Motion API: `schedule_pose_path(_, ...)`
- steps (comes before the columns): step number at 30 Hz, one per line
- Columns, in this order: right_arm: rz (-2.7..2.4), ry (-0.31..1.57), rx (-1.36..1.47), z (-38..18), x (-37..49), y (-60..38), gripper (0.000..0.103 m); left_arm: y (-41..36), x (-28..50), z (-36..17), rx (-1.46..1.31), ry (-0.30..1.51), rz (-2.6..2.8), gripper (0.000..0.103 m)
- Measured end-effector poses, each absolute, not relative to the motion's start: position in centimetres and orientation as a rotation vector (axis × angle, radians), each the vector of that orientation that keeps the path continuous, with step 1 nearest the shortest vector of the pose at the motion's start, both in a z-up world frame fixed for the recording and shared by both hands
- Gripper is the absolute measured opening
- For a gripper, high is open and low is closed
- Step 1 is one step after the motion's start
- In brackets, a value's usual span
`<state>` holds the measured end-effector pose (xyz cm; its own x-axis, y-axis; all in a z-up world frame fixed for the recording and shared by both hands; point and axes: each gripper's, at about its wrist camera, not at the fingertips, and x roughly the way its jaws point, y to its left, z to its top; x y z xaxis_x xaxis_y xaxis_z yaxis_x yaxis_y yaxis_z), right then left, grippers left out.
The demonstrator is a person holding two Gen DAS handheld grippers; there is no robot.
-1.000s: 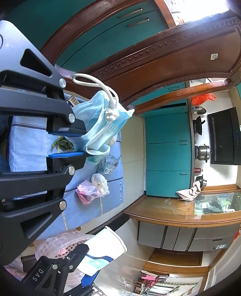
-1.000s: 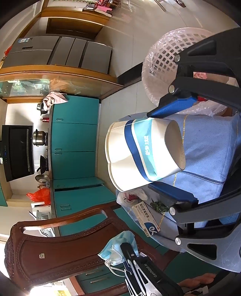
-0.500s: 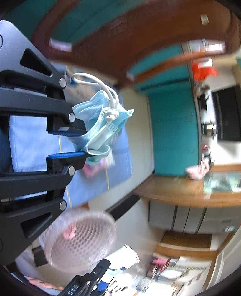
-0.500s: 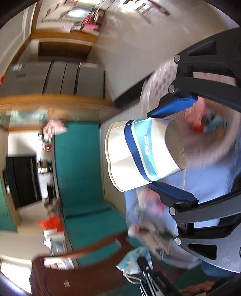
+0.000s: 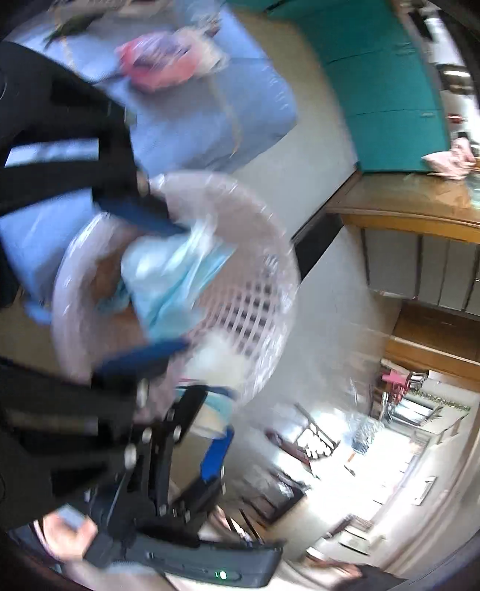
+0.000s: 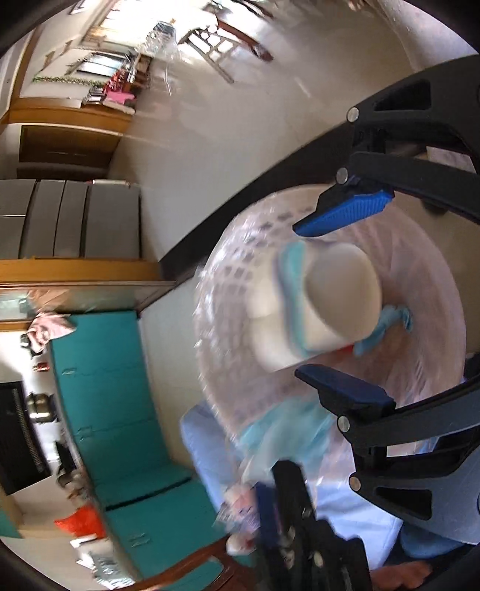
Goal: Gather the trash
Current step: 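Grasp the pink plastic bag with the right tool while the left tool grasps the green leaves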
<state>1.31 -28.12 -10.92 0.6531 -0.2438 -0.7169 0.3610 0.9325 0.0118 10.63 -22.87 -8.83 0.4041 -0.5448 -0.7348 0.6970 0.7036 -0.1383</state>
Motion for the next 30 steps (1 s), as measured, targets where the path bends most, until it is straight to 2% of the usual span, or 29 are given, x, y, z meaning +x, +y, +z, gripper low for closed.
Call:
schedule_pose_path(2,-0.349,0.792,0.161,-11.3,1.3,-28.4,0.075,-22.2,10.9,-9.0,0.233,0.814,-0.742,0.076)
schedule_pose_path(9,-0.3,0.777,0.163,-11.6,2.5,-27.2,0.075,-14.2,12.9,-10.3,0.234,0.806,-0.305,0.076)
schedule_pose_path(11,-0.259,0.757,0.158,-11.2,3.1,-25.7,0.075,-11.0,13.1,-10.7,0.219,0.812,-0.207,0.075)
schedule_pose_path(16,-0.034,0.727,0.154,-10.4,7.5,-18.8,0.075,-2.3,15.2,-13.3,0.17,0.904,0.002,0.061)
schedule_pose_path(18,0.045,0.733,0.138,-10.5,9.8,-15.6,0.075,0.2,16.2,-14.3,0.117,0.954,0.036,0.06)
schedule_pose_path(20,0.121,0.731,0.127,-10.8,11.7,-12.8,0.076,1.6,16.9,-15.1,0.089,0.988,0.046,0.061)
schedule_pose_path(25,0.217,0.789,0.129,-12.8,17.7,-7.5,0.083,2.8,18.0,-16.4,0.094,1.023,0.035,0.076)
schedule_pose_path(30,0.179,0.867,0.055,-15.3,21.3,-5.1,0.083,3.0,18.8,-17.2,0.073,1.043,-0.009,0.076)
